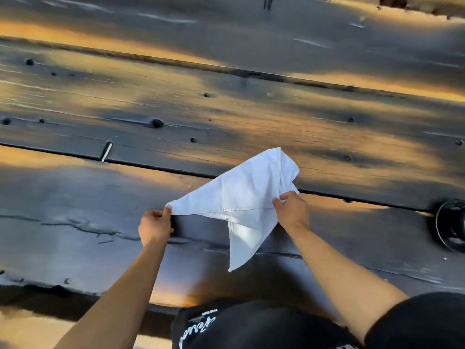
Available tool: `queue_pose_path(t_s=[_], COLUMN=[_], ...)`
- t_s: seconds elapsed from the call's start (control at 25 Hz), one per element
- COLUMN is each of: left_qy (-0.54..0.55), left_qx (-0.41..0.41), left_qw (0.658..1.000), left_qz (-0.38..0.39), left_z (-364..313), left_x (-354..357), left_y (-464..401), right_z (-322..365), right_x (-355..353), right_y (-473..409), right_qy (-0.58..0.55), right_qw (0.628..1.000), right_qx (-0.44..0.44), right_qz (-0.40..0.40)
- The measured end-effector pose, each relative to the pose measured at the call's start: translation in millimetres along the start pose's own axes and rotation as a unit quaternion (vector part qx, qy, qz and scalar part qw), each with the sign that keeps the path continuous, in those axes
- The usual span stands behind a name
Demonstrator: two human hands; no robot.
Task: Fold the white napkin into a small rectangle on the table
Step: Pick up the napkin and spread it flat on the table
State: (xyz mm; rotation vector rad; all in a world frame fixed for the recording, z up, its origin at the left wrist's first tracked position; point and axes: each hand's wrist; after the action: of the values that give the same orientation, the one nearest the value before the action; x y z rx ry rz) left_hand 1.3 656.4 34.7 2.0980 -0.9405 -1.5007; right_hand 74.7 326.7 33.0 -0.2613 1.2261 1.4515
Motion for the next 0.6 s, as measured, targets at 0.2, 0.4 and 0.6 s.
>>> queue_pose_path(t_s=[0.2, 0.4, 0.6], left_qy=[-0.017, 0.138, 0.249], left_qx=[0.017, -0.017, -0.105], left_qw=[1.0, 0.989, 0.948], left_qz=[0.005, 0.056, 0.17], left_z=[6.8, 9.9, 35.9], left_x=[0.6, 2.4, 19.4], left_y=[7.9, 40.1, 84.1], right_z=[-7.9, -40.0, -115.5], right_x=[-9.4, -43.3, -66.6], right_y=[-0.9, 17.6, 63.7], right_qy=[-0.047, -0.168, -0.277], right_qw=[0.999, 0.986, 0.959], right_qx=[-0.005, 0.01, 0.058], right_qz=[0.019, 0.006, 0.012])
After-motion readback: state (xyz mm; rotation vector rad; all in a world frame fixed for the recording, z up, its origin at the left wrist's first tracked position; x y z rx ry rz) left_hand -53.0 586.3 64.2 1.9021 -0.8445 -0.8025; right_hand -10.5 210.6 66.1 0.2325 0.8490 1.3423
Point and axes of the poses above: each hand's wrist, its own y-axis away from the middle knuckle, its own x-axis out of the palm, z = x × y, and after that the axes turned 9 degrees about -x, right-handed
